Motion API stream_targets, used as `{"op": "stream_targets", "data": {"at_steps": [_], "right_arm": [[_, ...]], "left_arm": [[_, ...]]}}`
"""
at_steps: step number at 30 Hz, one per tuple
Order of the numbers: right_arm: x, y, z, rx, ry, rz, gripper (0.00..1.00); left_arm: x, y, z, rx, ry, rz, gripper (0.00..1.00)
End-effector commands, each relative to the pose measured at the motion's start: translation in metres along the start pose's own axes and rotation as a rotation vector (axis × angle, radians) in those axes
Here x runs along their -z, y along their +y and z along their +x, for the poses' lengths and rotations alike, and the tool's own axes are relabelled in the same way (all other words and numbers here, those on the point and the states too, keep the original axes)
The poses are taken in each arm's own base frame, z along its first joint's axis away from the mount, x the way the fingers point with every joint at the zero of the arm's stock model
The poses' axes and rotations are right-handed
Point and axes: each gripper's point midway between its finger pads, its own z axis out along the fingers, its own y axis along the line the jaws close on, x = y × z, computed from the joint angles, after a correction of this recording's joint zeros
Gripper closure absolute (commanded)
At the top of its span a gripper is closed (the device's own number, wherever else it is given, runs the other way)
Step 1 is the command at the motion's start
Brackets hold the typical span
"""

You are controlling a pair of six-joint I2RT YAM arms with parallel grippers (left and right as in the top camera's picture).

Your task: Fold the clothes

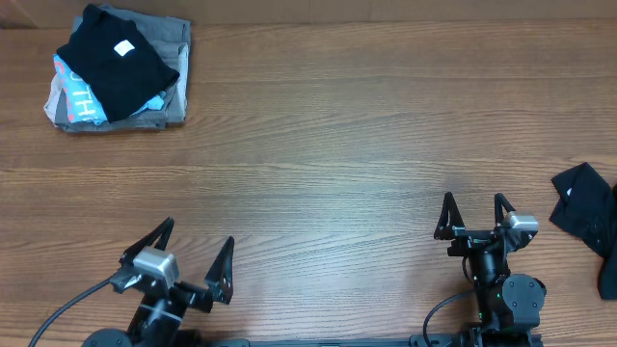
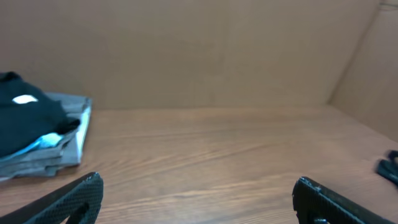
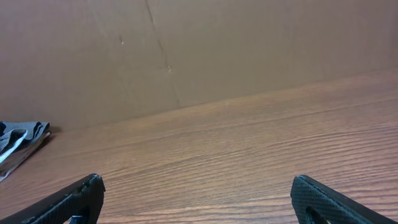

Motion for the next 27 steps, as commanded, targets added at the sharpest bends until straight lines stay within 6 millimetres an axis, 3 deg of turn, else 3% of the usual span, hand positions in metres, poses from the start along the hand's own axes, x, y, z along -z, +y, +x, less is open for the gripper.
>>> {"op": "stream_targets", "data": {"at_steps": [1, 15, 21, 27], "right_arm": [[0.0, 0.0, 0.001, 0.0, -0.006, -0.005, 0.0], [0.0, 0.0, 0.001, 0.0, -0.006, -0.005, 0.0], [0.0, 0.0, 0.001, 0.0, -0.006, -0.005, 0.0], [0.0, 0.001, 0.001, 0.0, -0.006, -0.005, 0.0]], "left_arm": [[-0.009, 0.029, 0.015, 0.063, -0.013, -0.13, 0.0], [-0.047, 0.076, 0.057, 0.1, -0.121, -0.254, 0.0], [-0.056, 0.086, 0.076, 0.12, -0.158, -0.262, 0.0], [-0.052, 0.102, 0.088, 0.123, -0.124, -0.361, 0.0]]}}
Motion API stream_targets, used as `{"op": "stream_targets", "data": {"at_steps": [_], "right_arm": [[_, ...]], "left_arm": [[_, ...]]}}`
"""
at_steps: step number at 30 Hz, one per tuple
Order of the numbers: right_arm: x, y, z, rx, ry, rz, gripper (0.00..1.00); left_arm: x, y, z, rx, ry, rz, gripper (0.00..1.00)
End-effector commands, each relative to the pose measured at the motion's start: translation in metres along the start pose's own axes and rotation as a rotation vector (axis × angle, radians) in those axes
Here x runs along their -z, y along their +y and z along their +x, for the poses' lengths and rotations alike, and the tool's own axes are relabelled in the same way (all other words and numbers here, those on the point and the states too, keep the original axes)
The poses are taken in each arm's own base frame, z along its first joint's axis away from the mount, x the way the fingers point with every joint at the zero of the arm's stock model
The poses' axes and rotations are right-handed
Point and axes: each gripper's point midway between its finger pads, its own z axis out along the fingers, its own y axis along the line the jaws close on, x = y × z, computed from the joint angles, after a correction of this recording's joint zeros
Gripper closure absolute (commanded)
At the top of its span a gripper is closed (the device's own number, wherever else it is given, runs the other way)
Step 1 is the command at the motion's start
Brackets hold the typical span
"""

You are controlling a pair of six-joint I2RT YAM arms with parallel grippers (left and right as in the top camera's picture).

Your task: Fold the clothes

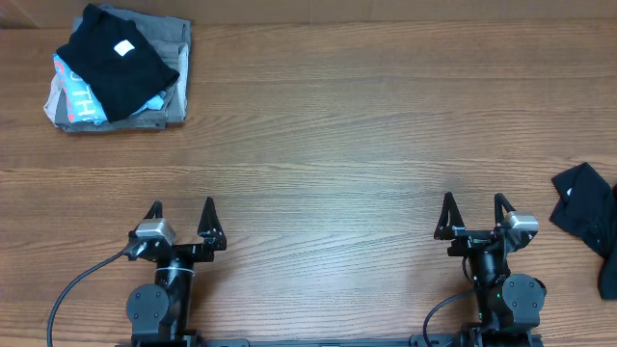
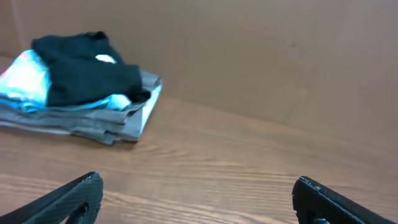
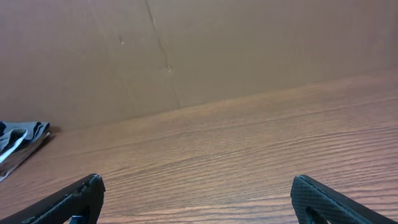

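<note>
A stack of folded clothes (image 1: 118, 67) lies at the far left corner of the wooden table (image 1: 328, 125), with a black garment on top of grey and light-blue ones; the left wrist view shows the stack (image 2: 81, 87) too. A crumpled black garment (image 1: 586, 212) lies at the right edge. My left gripper (image 1: 180, 214) rests near the front edge, open and empty, its fingertips (image 2: 81, 196) wide apart. My right gripper (image 1: 474, 207) sits at the front right, open and empty, fingertips (image 3: 317, 196) spread.
A brown cardboard wall (image 3: 186, 50) stands behind the table. The corner of the folded stack (image 3: 18, 146) shows at the left of the right wrist view.
My left gripper has turned from pointing to the right to pointing straight back, and its jaws look narrower from above. Its camera now faces the folded stack. The right arm and the clothes are unchanged.
</note>
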Motion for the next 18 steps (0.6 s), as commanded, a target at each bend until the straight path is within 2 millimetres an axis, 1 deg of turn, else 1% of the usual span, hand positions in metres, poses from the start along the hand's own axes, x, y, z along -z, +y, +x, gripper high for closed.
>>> {"op": "stream_targets", "data": {"at_steps": [1, 2, 5, 18], "right_arm": [[-0.0001, 0.0005, 0.0011, 0.0, -0.006, -0.005, 0.0], [-0.0001, 0.0005, 0.0011, 0.0, -0.006, -0.005, 0.0], [-0.0001, 0.0005, 0.0011, 0.0, -0.006, -0.005, 0.0], [-0.0001, 0.0005, 0.0011, 0.0, -0.006, -0.005, 0.0]], "left_arm": [[0.0009, 0.0123, 0.0044, 0.002, 0.006, -0.07, 0.0], [0.0012, 0.015, 0.0109, -0.004, 0.033, -0.082, 0.0], [0.0009, 0.01, 0.012, -0.057, 0.041, -0.052, 0.0], [0.0009, 0.0101, 0.012, -0.057, 0.041, -0.053, 0.0]]}}
